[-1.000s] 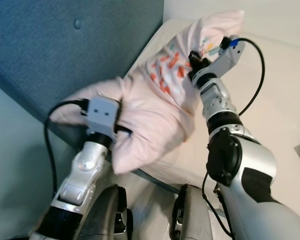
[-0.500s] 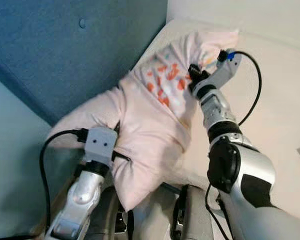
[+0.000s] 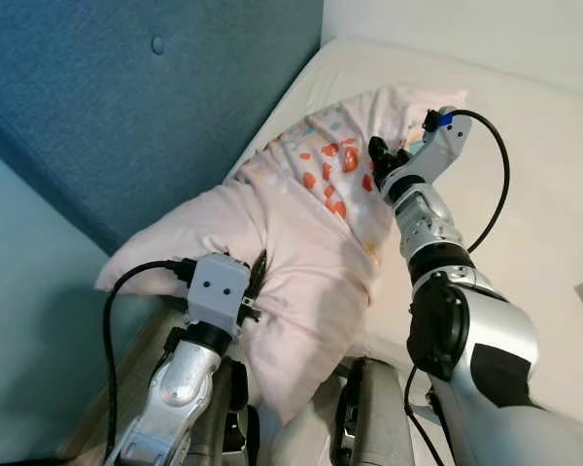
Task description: Clean up the room
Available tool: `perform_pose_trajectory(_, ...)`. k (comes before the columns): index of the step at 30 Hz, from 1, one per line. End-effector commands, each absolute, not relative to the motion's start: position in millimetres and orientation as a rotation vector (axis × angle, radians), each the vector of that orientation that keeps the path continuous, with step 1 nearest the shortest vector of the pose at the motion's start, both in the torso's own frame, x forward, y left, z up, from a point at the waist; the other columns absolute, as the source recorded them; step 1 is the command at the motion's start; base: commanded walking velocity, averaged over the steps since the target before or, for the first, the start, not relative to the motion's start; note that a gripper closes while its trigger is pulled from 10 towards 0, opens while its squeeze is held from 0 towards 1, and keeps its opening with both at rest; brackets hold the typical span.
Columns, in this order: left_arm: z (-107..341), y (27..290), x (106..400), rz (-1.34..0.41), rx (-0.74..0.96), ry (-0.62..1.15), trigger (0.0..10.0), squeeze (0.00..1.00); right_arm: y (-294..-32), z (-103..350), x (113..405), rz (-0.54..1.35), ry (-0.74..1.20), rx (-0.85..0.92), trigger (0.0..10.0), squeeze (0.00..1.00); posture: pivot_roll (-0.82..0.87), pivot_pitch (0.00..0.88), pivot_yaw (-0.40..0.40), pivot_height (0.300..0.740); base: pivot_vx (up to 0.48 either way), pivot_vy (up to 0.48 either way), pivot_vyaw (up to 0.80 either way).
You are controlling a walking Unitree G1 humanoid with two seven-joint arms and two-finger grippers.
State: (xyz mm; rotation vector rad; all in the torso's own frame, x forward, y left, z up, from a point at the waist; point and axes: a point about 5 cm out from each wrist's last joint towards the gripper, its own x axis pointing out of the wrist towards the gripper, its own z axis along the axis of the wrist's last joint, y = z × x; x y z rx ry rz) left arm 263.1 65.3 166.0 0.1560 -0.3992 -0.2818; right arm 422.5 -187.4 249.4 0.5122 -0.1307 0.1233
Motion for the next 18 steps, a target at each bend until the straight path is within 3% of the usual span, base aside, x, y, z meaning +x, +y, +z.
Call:
perform_pose_trajectory(1,171.4,57.4,256.3,-0.329,0.115,-0.422,10.0,1.0,-194.2,242.7,420.6,0.093,-0.128,0.505,10.0,1.0,0.22,0.371,-0.031,0.61,0.0,0.0,0.0)
perform_pose_trajectory(6,174.1,57.5,249.9,-0.386,0.068,-0.413,10.0,1.0,-201.2,240.6,419.4,0.052,-0.145,0.558,10.0,1.0,0.2,0.351,-0.04,0.61,0.0,0.0,0.0)
perform_pose_trajectory(7,175.9,60.3,244.9,-0.421,0.028,-0.395,10.0,0.82,-205.4,236.5,418.0,0.028,-0.151,0.594,10.0,1.0,0.19,0.341,-0.048,0.61,0.0,0.0,0.0)
perform_pose_trajectory(8,179.0,66.6,238.5,-0.451,0.004,-0.387,10.0,0.0,-210.2,229.9,415.9,0.0,-0.157,0.627,10.0,0.0,0.19,0.332,-0.052,0.61,0.0,0.0,0.0)
perform_pose_trajectory(15,187.4,97.5,223.9,-0.464,-0.024,-0.35,10.0,0.0,-223.4,198.0,405.0,-0.087,-0.16,0.687,10.0,0.0,0.17,0.31,-0.055,0.61,0.0,0.0,0.0)
perform_pose_trajectory(18,188.3,122.2,230.3,-0.37,-0.011,-0.316,10.0,0.0,-228.6,176.6,395.5,-0.121,-0.155,0.635,10.0,0.0,0.16,0.292,-0.047,0.61,0.0,0.0,0.0)
